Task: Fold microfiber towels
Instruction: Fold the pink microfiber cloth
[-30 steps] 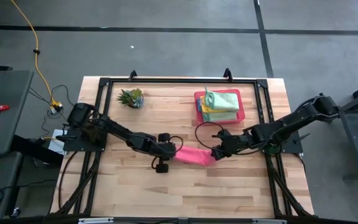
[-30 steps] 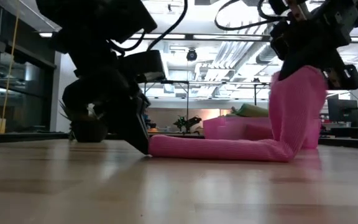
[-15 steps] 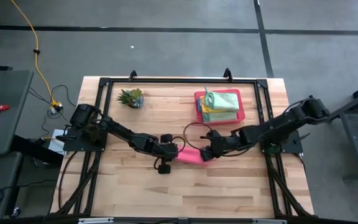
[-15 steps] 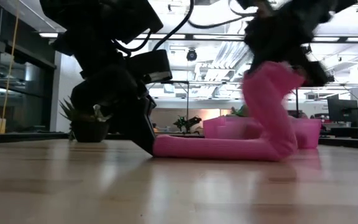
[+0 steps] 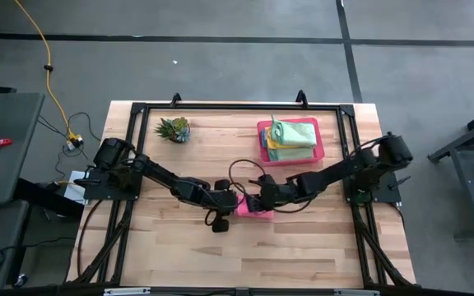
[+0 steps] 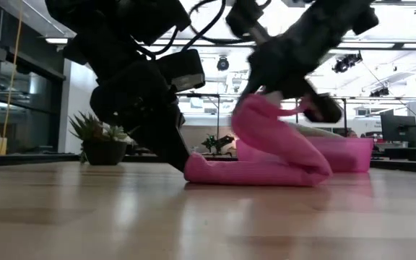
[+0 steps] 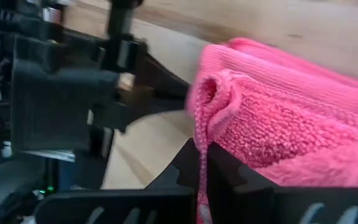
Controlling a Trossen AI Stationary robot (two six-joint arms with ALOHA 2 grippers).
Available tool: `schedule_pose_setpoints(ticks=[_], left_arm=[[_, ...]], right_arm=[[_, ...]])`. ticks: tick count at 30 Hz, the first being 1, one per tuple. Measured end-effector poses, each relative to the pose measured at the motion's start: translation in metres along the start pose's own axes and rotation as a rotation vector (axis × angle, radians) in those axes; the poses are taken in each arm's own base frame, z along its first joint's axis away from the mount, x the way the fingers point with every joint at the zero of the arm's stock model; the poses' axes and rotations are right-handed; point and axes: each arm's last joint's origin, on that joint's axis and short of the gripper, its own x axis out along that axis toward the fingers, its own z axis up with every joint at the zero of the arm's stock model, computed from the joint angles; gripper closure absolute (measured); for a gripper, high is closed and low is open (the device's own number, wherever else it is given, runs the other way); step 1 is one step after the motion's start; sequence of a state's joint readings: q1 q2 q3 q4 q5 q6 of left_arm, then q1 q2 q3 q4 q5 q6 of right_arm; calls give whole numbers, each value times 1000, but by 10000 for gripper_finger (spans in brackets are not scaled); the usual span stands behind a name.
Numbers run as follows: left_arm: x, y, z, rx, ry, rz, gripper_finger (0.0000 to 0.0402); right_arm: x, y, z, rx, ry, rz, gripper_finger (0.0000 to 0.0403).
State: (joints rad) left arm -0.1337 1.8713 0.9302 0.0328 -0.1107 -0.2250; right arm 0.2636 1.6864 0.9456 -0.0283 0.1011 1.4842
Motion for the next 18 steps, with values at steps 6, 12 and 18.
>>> schedule_pose_setpoints(ticks=[6,12,18], left_arm=[[0,0,-2,1,11,1,402],[0,1,-3,3,17,7,402],[0,1,-3,2,16,8,401]], right_arm=[[15,3,5,33,-18,20,403],[21,3,5,79,-37,50,403],[25,-1,5,83,-41,30,389]])
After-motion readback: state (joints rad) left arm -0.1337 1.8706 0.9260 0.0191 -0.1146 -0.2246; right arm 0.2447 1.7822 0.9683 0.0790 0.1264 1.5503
